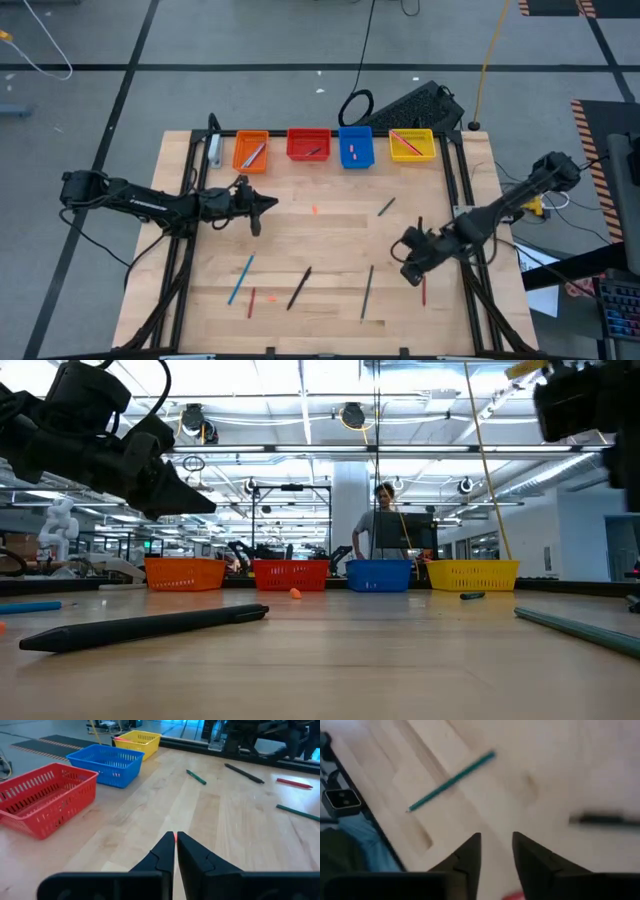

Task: Sort crayons/erasers/pens/pencils in bins
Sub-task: Put the right red crayon into the red basket

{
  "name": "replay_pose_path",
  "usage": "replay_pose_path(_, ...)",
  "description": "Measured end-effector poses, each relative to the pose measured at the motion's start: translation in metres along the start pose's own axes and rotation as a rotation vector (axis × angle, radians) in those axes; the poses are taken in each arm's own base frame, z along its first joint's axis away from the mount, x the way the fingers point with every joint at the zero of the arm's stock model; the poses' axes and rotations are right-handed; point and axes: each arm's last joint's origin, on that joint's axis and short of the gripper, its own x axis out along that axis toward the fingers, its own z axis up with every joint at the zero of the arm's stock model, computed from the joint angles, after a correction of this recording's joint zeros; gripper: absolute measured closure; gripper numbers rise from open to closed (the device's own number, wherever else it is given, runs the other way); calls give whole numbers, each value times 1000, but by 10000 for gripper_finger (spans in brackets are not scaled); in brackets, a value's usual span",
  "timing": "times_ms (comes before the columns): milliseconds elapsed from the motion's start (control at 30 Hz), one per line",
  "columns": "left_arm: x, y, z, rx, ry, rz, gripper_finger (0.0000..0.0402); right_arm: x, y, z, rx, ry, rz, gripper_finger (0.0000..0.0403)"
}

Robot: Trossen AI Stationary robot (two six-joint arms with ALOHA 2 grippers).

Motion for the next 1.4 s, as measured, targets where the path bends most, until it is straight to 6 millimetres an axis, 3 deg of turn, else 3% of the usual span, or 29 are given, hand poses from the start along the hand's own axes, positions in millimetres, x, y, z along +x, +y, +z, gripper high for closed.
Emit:
replay_pose_path(267,0,1,1,3,-12,25,378,-8,3,-32,343,136,-114,393)
replay_pose_path(567,0,1,1,7,-11,25,378,-10,31,-44,611,153,-374,400)
replay_pose_path(733,0,1,0,15,-2,27,378,1,35,-46,688,123,-438,371)
replay_pose_path(1100,0,2,-3,16,20,63,378,10,29,-47,736,92,-496,245)
replay_pose_path(1400,0,2,-3,15,20,63,378,29,8,-49,759,81,-507,241)
